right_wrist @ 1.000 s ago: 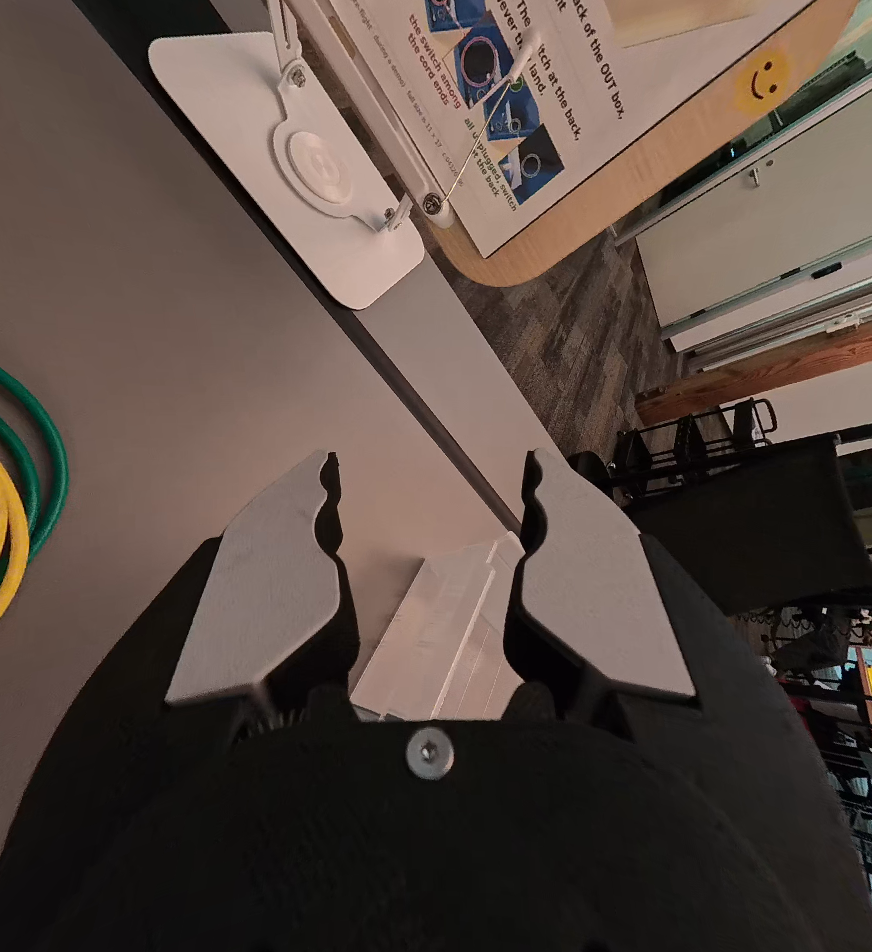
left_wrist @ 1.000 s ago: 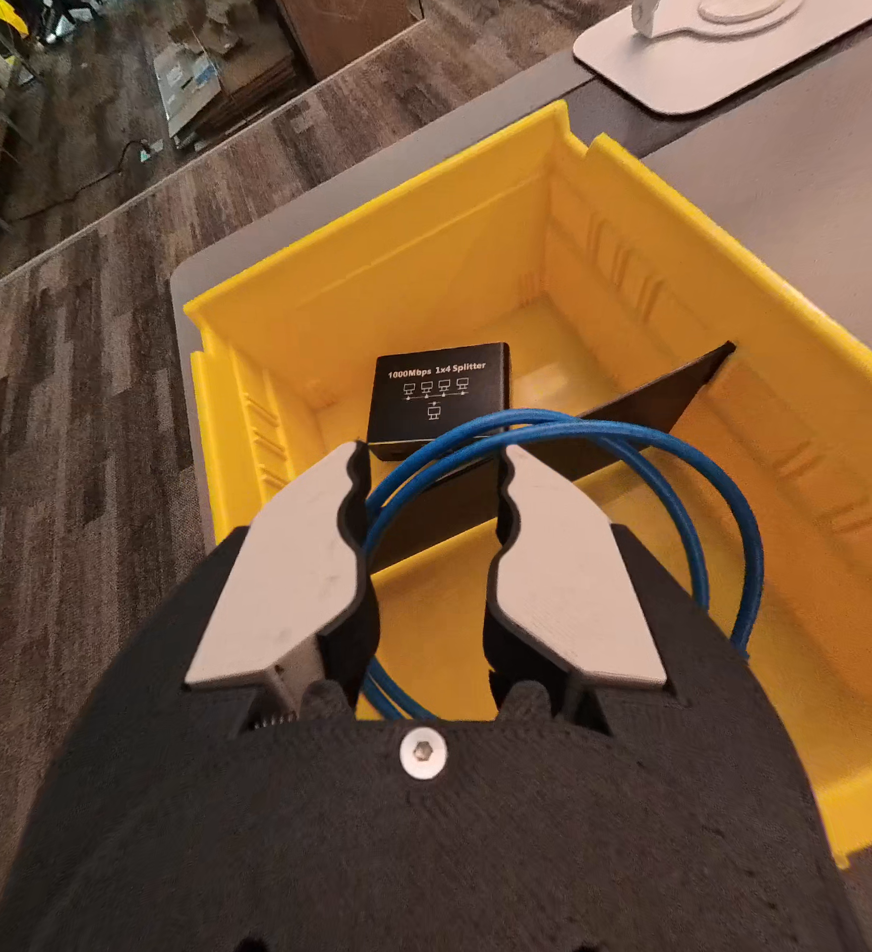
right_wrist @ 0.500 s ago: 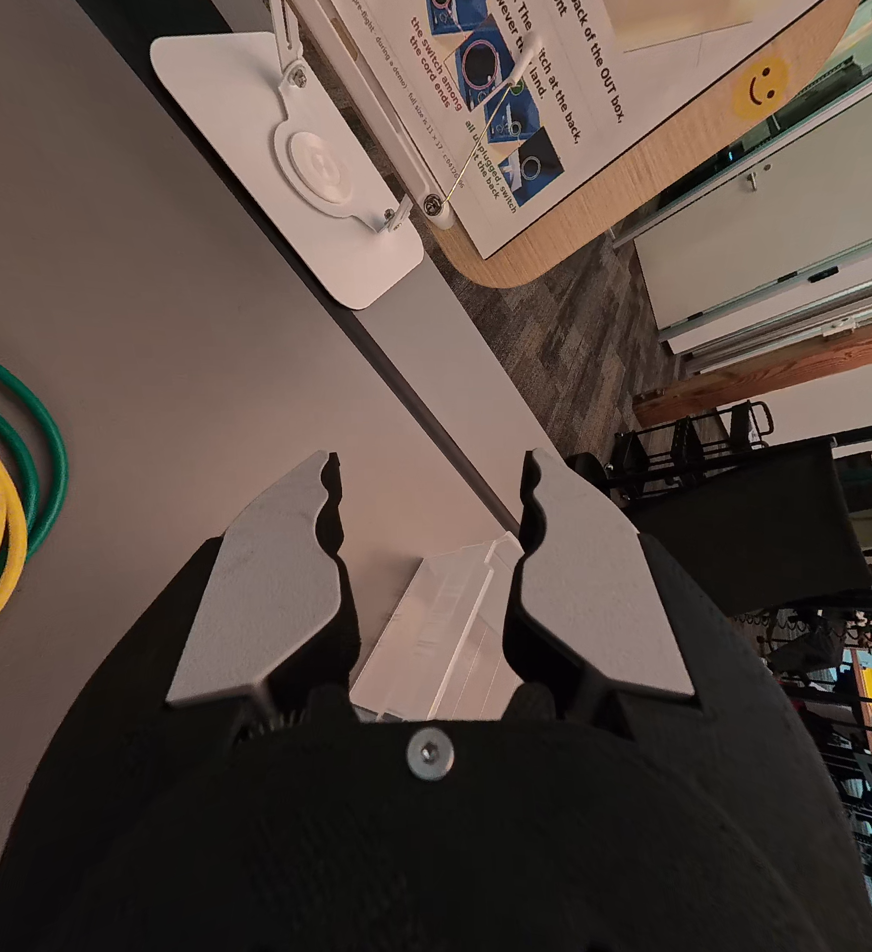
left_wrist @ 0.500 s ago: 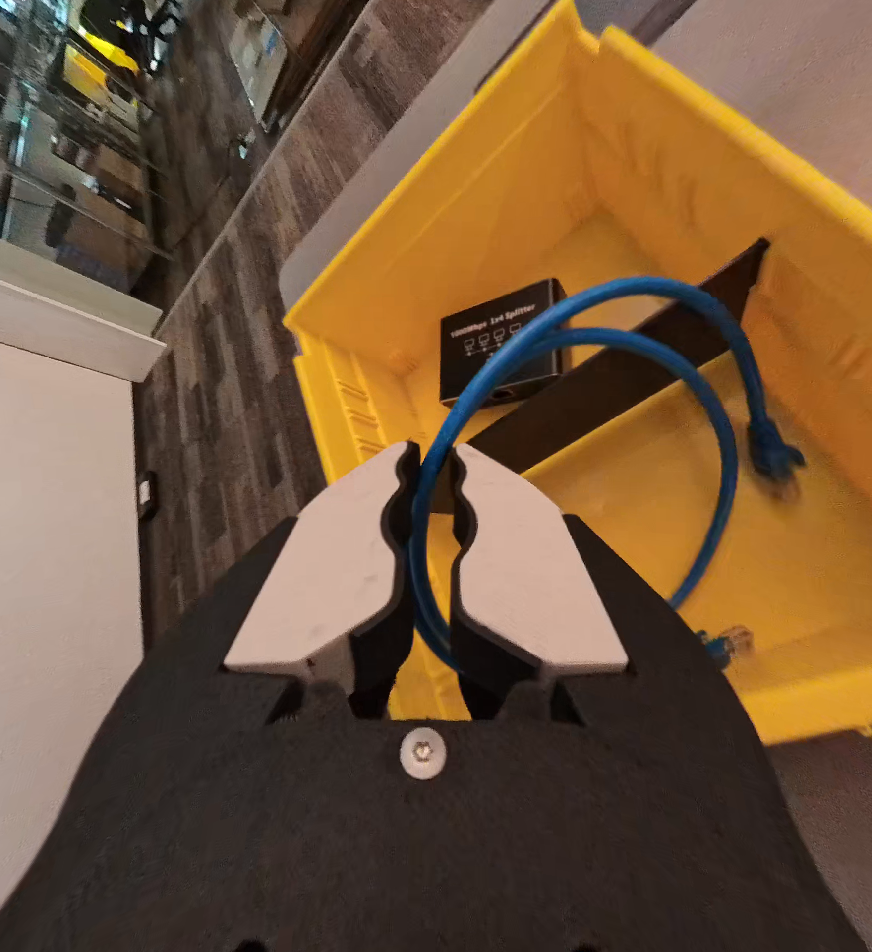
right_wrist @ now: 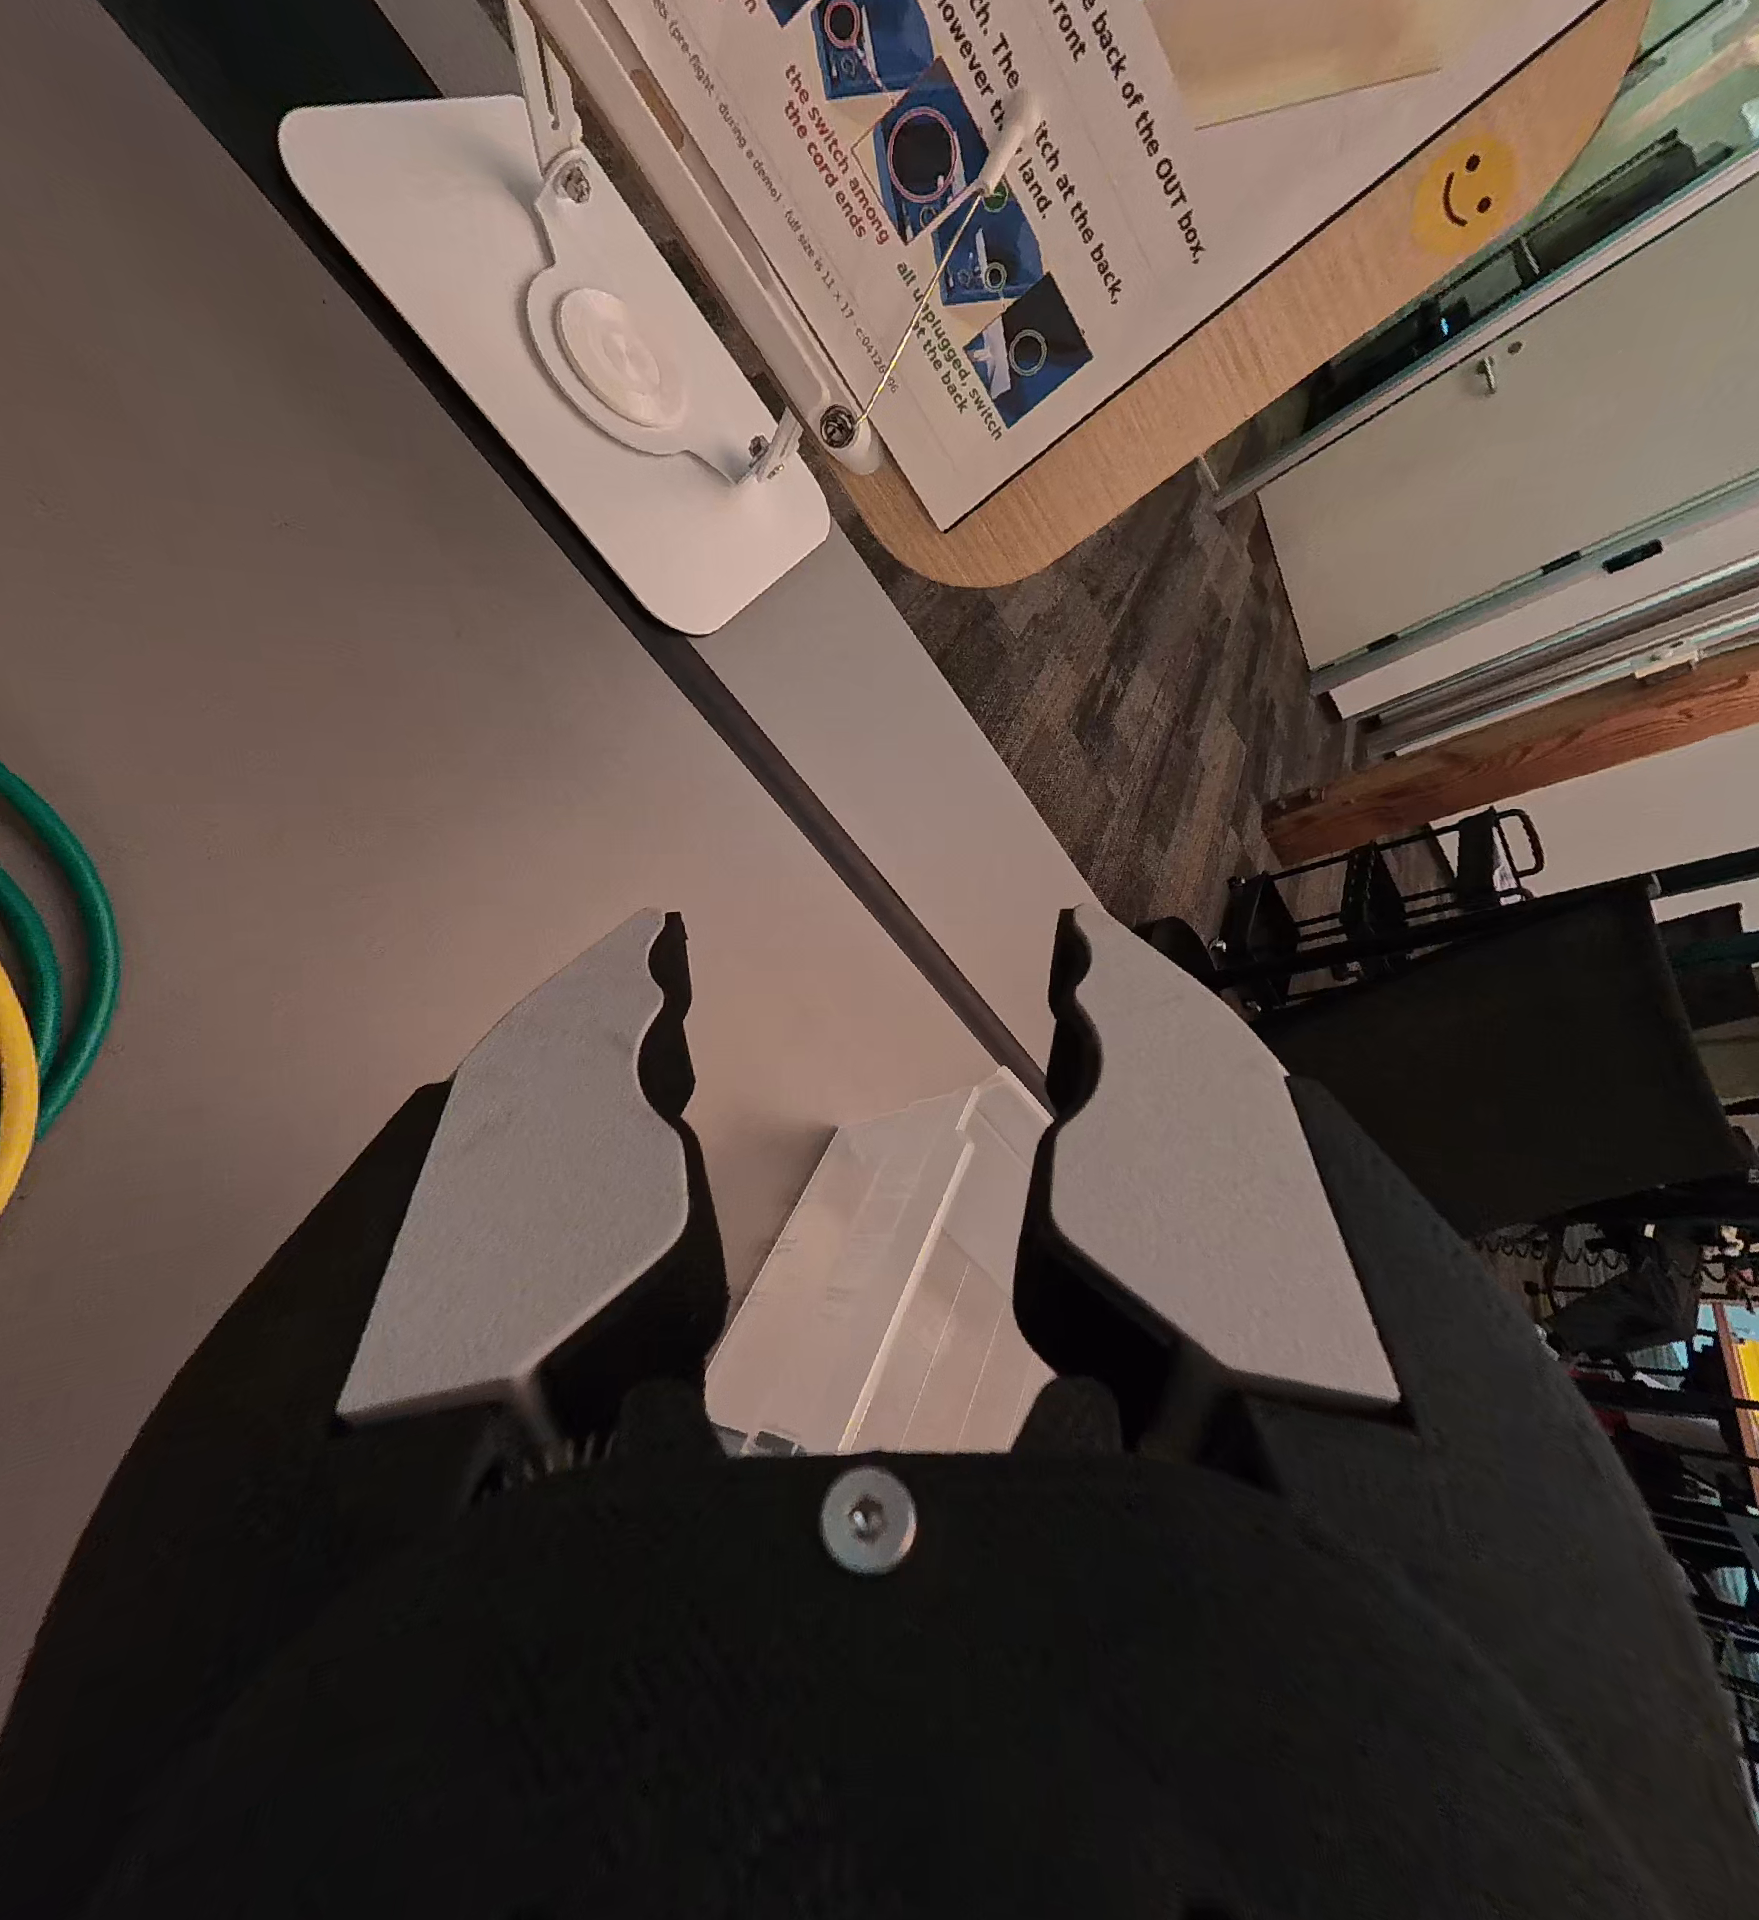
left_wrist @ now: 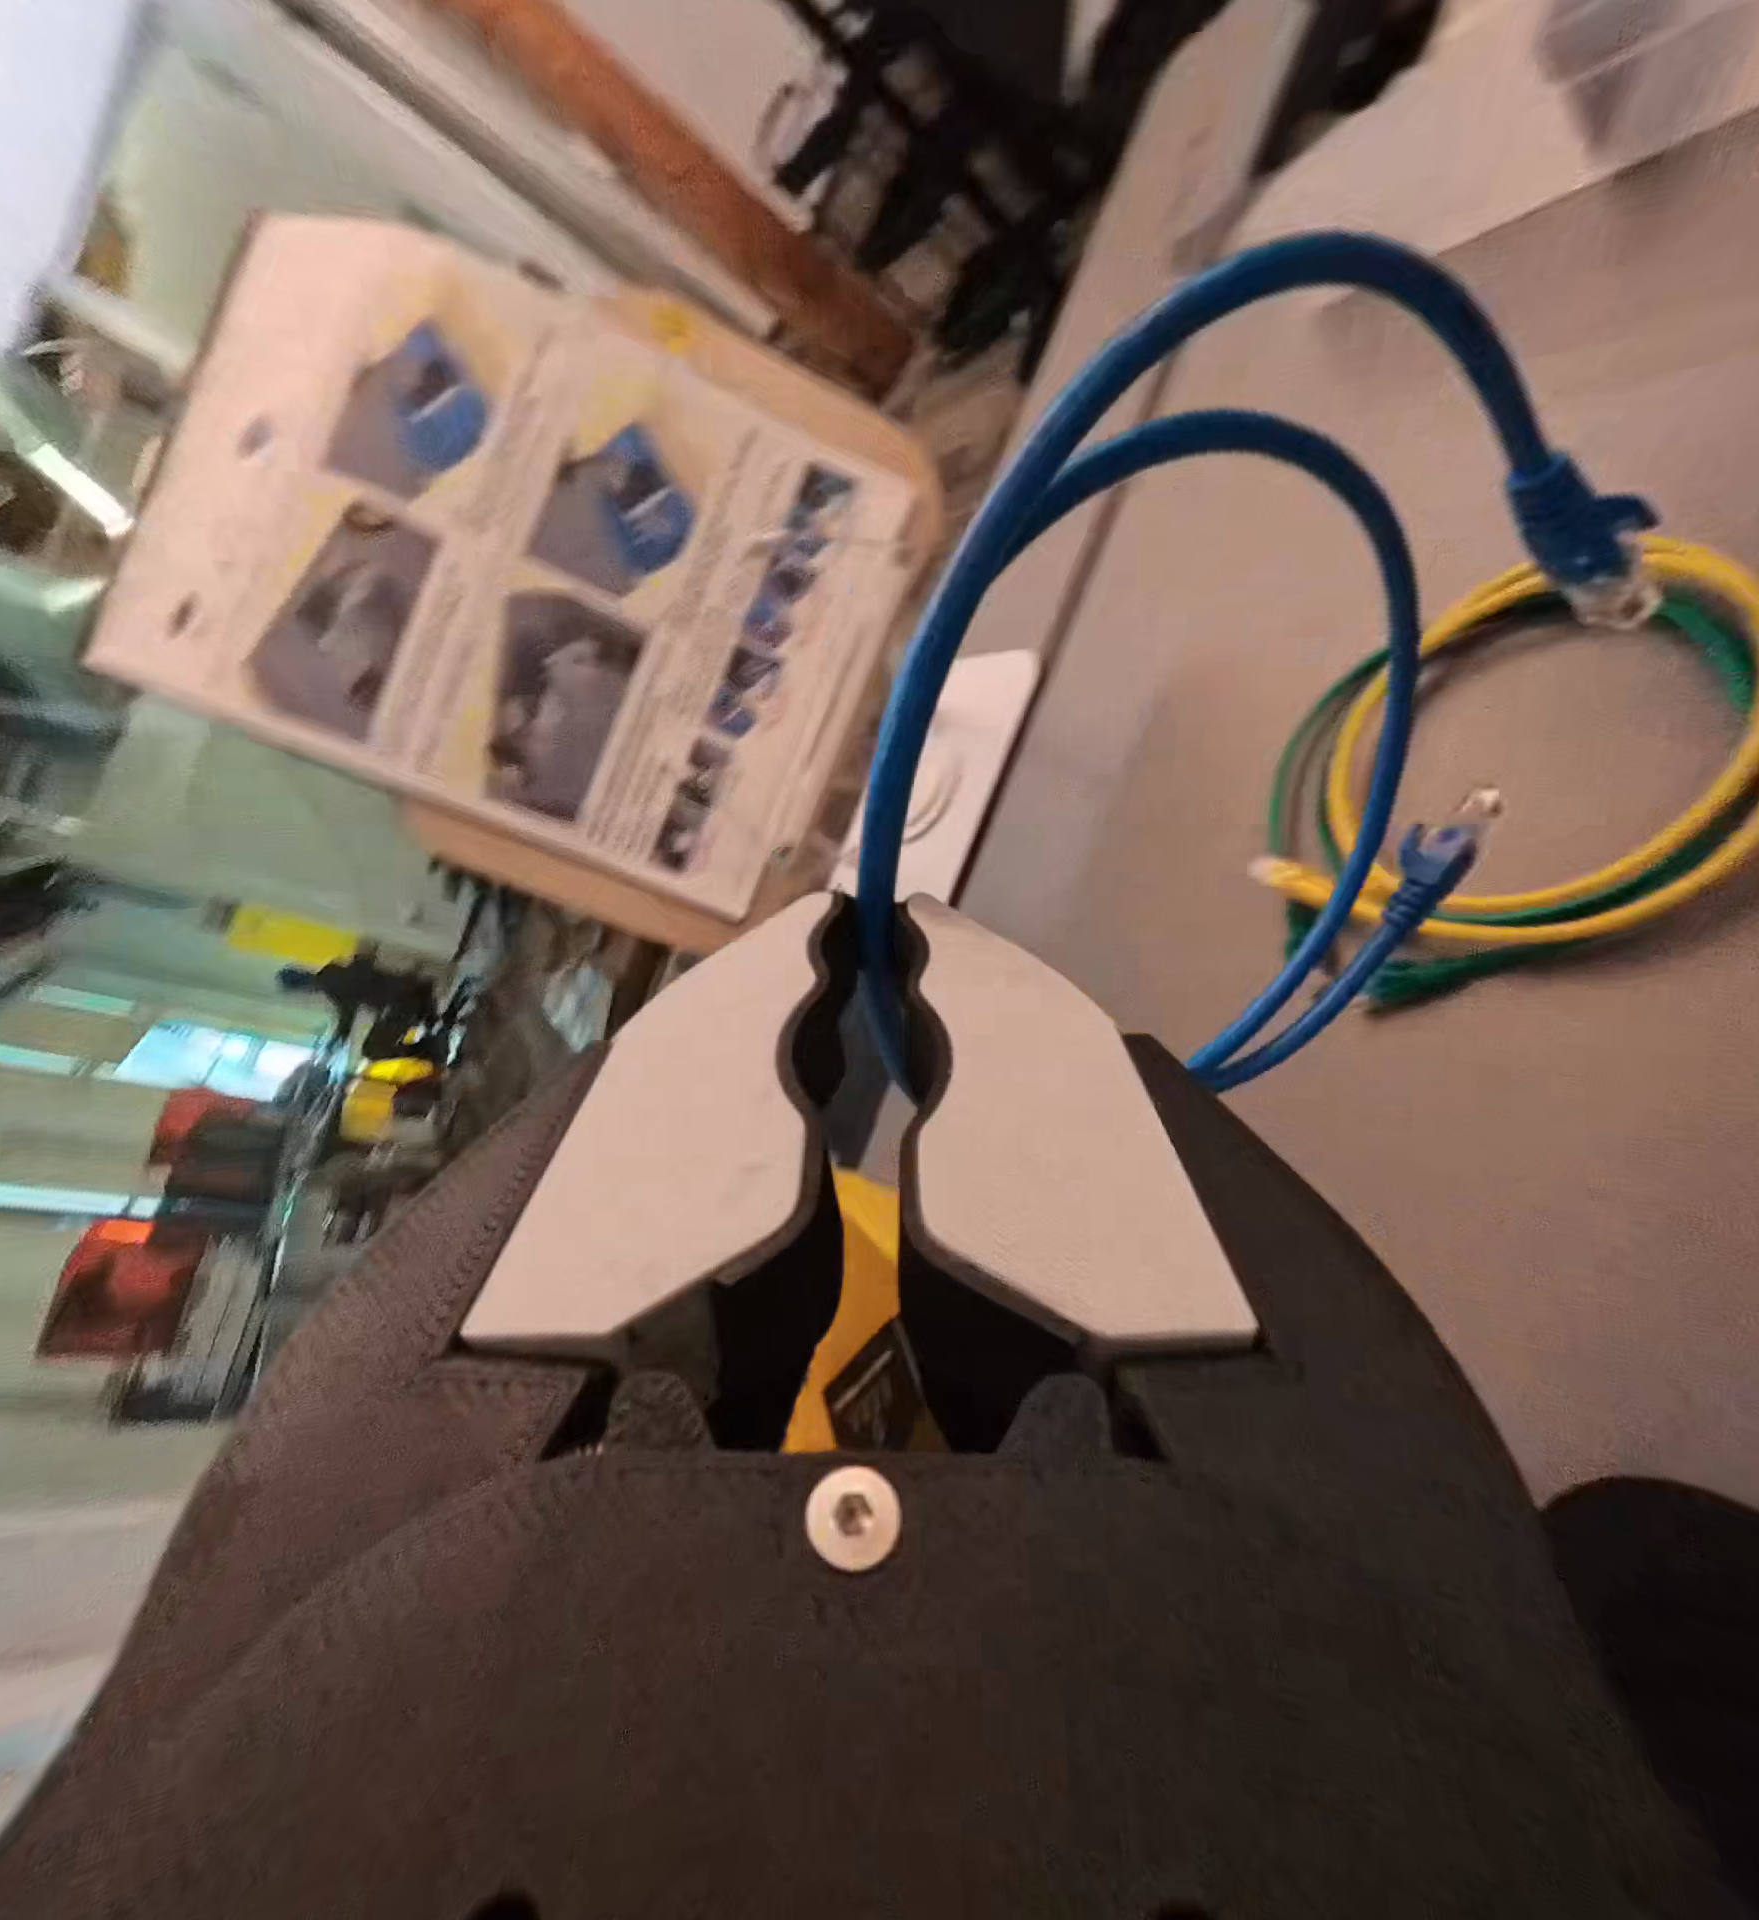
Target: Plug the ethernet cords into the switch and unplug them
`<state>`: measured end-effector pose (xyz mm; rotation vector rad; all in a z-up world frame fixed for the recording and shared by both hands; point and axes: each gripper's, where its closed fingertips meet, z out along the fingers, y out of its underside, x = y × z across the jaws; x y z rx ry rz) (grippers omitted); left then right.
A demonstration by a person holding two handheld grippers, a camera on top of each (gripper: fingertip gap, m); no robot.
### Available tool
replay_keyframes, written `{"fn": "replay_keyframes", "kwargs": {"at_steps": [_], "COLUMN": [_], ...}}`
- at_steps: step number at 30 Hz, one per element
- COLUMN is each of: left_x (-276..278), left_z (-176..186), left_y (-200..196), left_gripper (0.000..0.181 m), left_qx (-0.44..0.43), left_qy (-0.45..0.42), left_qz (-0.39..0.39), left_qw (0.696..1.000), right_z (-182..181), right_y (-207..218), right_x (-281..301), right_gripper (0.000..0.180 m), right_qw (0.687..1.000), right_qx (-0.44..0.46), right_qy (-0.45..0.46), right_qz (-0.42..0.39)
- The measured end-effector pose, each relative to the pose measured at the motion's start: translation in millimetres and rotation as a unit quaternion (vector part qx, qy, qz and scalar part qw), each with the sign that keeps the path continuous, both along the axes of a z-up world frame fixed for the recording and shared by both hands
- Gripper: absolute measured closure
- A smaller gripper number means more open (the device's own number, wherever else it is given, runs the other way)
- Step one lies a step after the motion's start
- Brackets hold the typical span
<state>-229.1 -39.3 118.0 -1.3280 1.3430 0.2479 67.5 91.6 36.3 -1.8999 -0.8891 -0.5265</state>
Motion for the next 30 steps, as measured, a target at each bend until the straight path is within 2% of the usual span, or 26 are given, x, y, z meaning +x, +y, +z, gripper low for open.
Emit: {"fn": "replay_keyframes", "kwargs": {"at_steps": [1,3,7,10,13,15,17,20,23,25,26,29,30], "left_x": [26,70,120,143,159,158,152,135,62,-1,-22,-39,-44], "left_z": [-17,-56,-146,-199,-233,-241,-230,-173,-96,-67,-62,-58,-61], "left_y": [-3,-3,28,53,68,84,93,102,125,137,138,119,117], "left_gripper": [0.175,0.175,0.175,0.175,0.173,0.138,0.121,0.116,0.110,0.112,0.116,0.127,0.134], "left_qx": [-0.020,-0.074,-0.182,-0.223,-0.251,-0.247,-0.256,-0.242,-0.168,-0.175,-0.203,-0.306,-0.327], "left_qy": [0.027,0.073,0.141,0.133,0.091,0.071,0.044,-0.044,-0.103,-0.138,-0.162,-0.236,-0.252], "left_qz": [-0.044,-0.104,-0.102,-0.074,-0.057,-0.019,0.000,0.001,0.070,0.123,0.120,-0.001,-0.018], "left_qw": [0.998,0.989,0.968,0.963,0.962,0.966,0.966,0.969,0.978,0.967,0.958,0.922,0.911], "right_z": [0,2,4,2,0,-2,-1,2,3,5,6,9,9], "right_y": [0,-1,-1,0,1,2,2,2,1,1,2,4,4], "right_x": [1,2,6,6,6,8,10,12,14,16,17,20,21], "right_gripper": [0.112,0.112,0.112,0.112,0.112,0.112,0.112,0.112,0.112,0.112,0.112,0.112,0.112], "right_qw": [1.000,1.000,1.000,1.000,1.000,1.000,1.000,1.000,1.000,1.000,1.000,0.999,0.999], "right_qx": [0.000,0.002,0.004,0.001,-0.004,-0.006,-0.005,0.000,0.000,0.001,0.002,0.008,0.007], "right_qy": [0.001,0.004,0.011,0.011,0.008,0.007,0.009,0.015,0.018,0.022,0.025,0.035,0.039], "right_qz": [0.000,0.000,-0.004,-0.004,-0.003,-0.006,-0.008,-0.009,-0.008,-0.010,-0.010,-0.015,-0.015]}}
